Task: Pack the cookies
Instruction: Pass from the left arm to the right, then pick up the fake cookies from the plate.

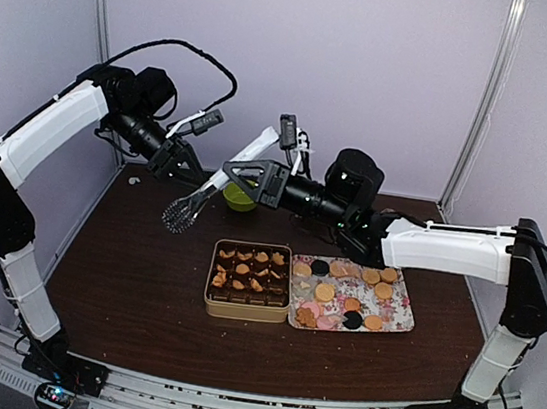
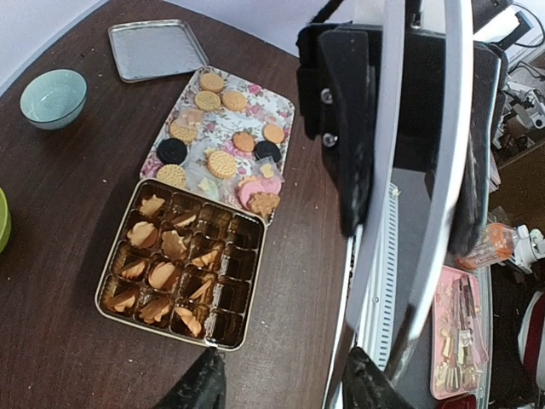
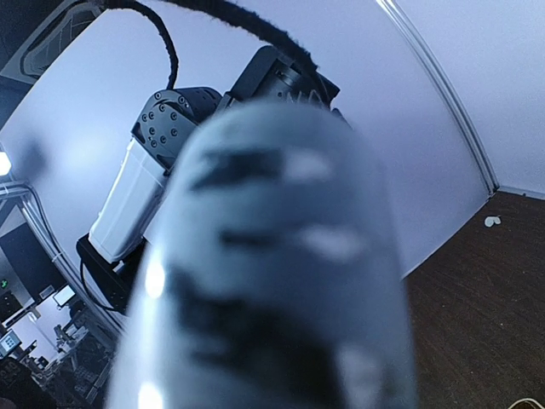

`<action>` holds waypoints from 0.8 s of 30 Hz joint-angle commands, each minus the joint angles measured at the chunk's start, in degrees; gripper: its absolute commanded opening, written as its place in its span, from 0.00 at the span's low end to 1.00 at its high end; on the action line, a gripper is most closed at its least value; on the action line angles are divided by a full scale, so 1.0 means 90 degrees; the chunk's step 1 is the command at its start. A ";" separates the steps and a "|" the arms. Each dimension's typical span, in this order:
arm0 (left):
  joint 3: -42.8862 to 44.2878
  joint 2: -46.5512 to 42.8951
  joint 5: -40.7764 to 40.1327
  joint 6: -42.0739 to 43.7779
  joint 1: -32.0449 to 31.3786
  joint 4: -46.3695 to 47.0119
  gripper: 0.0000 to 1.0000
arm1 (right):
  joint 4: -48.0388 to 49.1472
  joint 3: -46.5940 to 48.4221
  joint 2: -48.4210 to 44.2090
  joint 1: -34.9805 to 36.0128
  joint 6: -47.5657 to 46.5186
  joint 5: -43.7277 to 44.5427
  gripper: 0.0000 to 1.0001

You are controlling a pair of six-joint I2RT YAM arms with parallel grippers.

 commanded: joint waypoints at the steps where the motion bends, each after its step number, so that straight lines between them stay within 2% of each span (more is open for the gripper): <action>1: -0.0009 -0.0304 -0.0479 -0.0171 0.0177 0.0310 0.51 | 0.0126 -0.0327 -0.0658 -0.0097 -0.0324 -0.0002 0.28; 5: -0.0080 -0.0330 -0.0480 -0.0190 0.0186 0.0297 0.52 | 0.0017 -0.0508 -0.0841 -0.0158 -0.0471 0.0052 0.28; 10: -0.0148 -0.0406 -0.1074 -0.0425 0.0585 0.0441 0.53 | -0.0587 -0.1231 -0.1475 -0.0378 -0.1143 0.0490 0.27; 15: 0.0096 -0.0456 -0.2672 -0.0873 0.1366 0.0700 0.56 | -0.1901 -0.2019 -0.2447 -0.0604 -0.2477 0.1946 0.27; 18: 0.0097 -0.0643 -0.3148 -0.1084 0.2064 0.0962 0.58 | -0.2546 -0.2397 -0.2936 -0.0631 -0.3163 0.3003 0.27; 22: -0.0096 -0.0927 -0.4405 -0.1248 0.2574 0.1260 0.70 | -0.2878 -0.2934 -0.3500 -0.0679 -0.3560 0.4103 0.27; 24: -0.0396 -0.1157 -0.5242 -0.1297 0.2672 0.1570 0.83 | -0.2879 -0.3237 -0.3766 -0.0707 -0.3638 0.4597 0.26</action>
